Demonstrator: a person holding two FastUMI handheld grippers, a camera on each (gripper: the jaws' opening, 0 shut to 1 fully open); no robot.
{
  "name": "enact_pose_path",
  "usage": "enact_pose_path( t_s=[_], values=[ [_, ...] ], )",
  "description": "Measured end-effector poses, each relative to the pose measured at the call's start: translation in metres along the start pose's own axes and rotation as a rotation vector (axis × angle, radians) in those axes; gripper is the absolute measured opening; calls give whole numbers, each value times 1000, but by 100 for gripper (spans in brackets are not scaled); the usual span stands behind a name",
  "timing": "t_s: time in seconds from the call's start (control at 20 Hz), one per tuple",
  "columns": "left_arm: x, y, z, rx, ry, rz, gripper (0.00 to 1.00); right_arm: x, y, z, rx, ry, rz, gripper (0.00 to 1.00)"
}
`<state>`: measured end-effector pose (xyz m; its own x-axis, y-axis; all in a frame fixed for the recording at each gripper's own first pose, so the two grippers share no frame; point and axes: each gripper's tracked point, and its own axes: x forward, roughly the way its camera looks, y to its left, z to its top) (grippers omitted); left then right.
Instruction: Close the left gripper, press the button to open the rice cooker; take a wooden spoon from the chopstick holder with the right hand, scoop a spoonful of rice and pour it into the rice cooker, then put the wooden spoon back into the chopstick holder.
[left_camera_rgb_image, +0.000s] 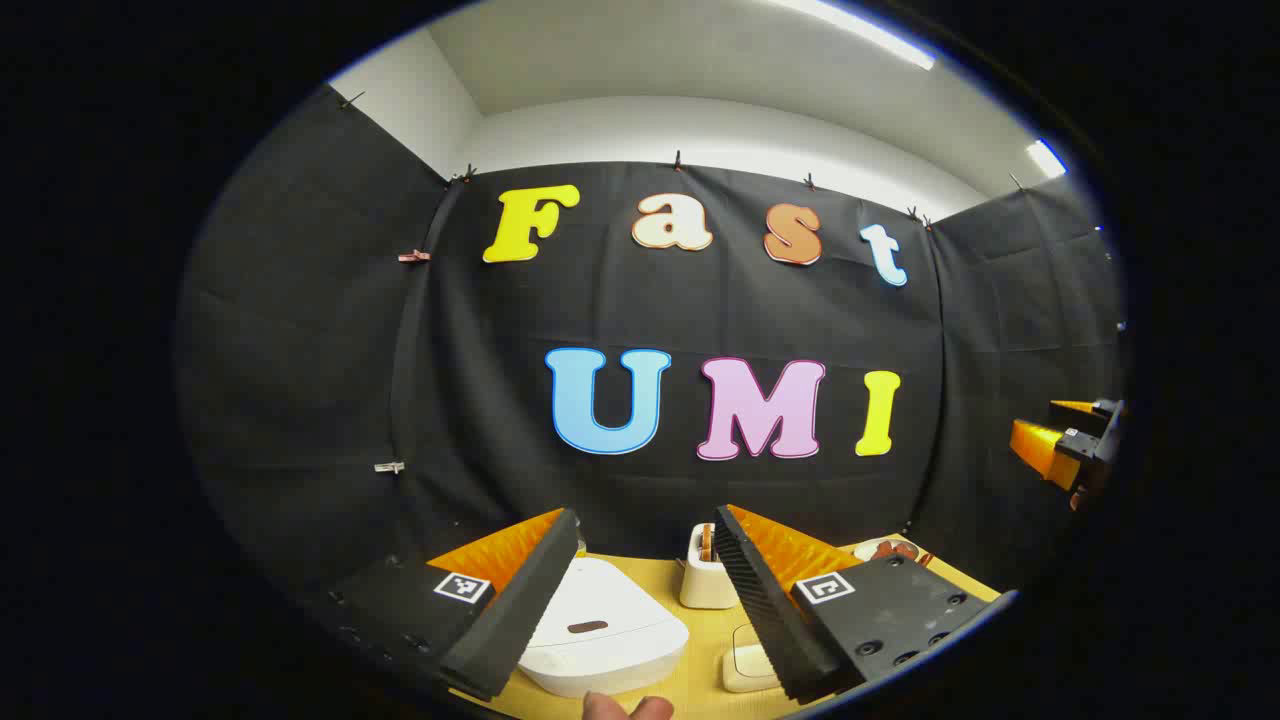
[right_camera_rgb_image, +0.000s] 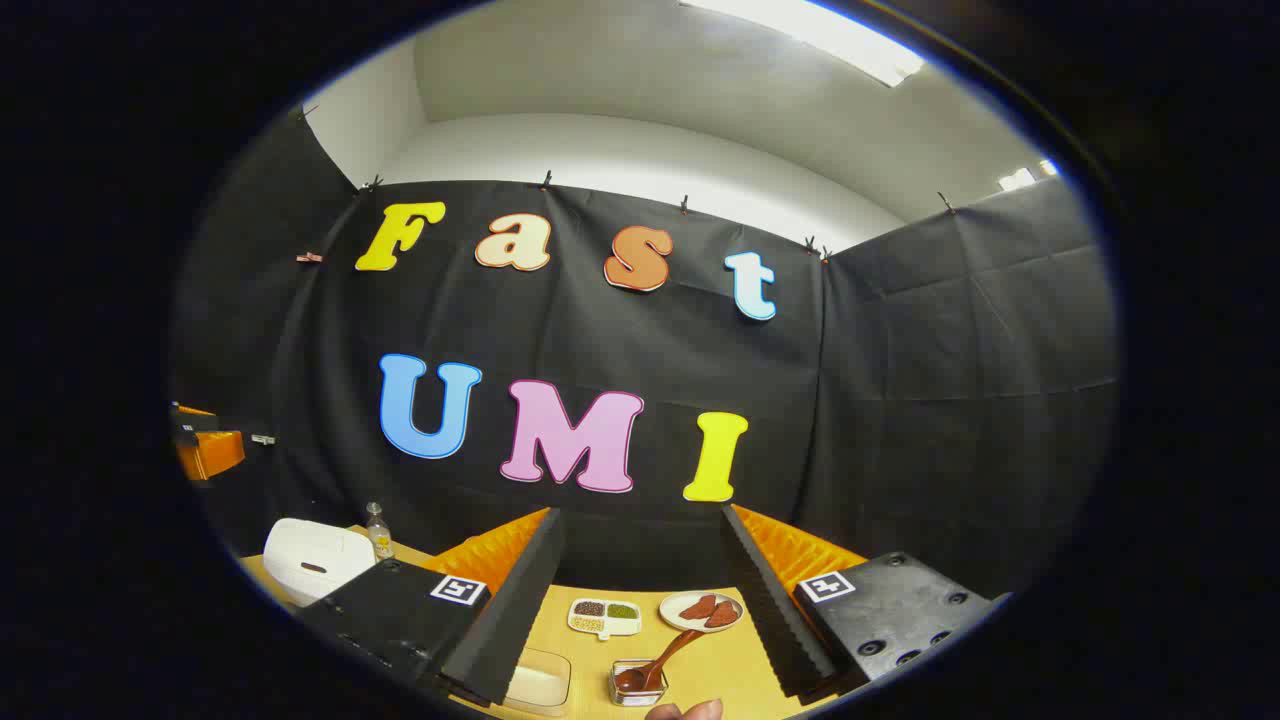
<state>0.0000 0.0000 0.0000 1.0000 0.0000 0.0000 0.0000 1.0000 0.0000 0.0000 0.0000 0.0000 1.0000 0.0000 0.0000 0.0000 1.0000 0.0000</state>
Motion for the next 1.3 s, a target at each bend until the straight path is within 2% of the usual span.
enact_pose_path(
  t_s=[0.2,0.65,0.95,1.1,1.15,1.3],
  values=[
    [-1,7,-4,-26,0,19,95,-2,5,3,-37,3,25,97],
    [0,22,4,22,-9,57,95,-4,15,0,-4,8,46,97],
    [15,28,-1,33,-7,46,95,2,19,-9,-23,27,43,97],
    [24,23,-5,25,2,-11,94,6,18,-10,-39,26,34,97],
    [27,16,-12,19,19,-61,89,8,17,-10,-43,27,31,97],
    [41,10,-30,-4,84,-162,40,11,16,-12,-49,28,25,97]
  ],
)
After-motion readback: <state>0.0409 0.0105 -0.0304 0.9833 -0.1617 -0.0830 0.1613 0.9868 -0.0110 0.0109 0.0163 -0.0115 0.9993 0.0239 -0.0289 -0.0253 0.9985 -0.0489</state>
